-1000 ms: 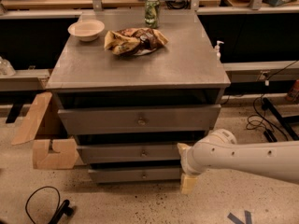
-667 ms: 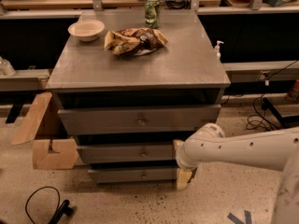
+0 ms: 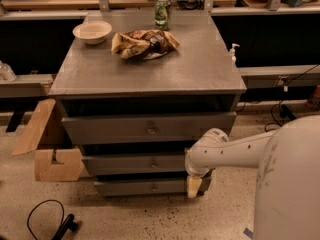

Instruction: Open middle drawer

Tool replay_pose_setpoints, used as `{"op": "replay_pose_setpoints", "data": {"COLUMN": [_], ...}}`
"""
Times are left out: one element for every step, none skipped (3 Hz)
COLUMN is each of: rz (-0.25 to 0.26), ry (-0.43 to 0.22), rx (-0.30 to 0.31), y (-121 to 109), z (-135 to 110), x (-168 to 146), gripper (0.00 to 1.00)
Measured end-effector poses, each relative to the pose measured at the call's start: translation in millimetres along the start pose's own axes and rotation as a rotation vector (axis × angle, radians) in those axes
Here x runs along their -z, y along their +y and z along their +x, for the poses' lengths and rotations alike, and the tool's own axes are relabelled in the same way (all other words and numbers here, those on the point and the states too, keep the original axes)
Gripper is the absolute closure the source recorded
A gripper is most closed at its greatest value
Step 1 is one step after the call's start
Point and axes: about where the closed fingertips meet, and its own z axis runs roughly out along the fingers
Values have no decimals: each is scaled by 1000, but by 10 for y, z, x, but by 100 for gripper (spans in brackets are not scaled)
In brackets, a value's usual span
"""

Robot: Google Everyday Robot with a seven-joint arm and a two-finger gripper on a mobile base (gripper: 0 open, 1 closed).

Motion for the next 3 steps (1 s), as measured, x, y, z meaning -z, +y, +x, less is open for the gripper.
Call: {"op": "replay_pose_setpoints", "data": {"rz": [4,1,-8], "ry": [21,35,44], "rx": [-18,-19,-18], "y": [-88,-167,-213], "z": [78,94,83], "x": [-134,-232,-319], "gripper": [0,13,36]}}
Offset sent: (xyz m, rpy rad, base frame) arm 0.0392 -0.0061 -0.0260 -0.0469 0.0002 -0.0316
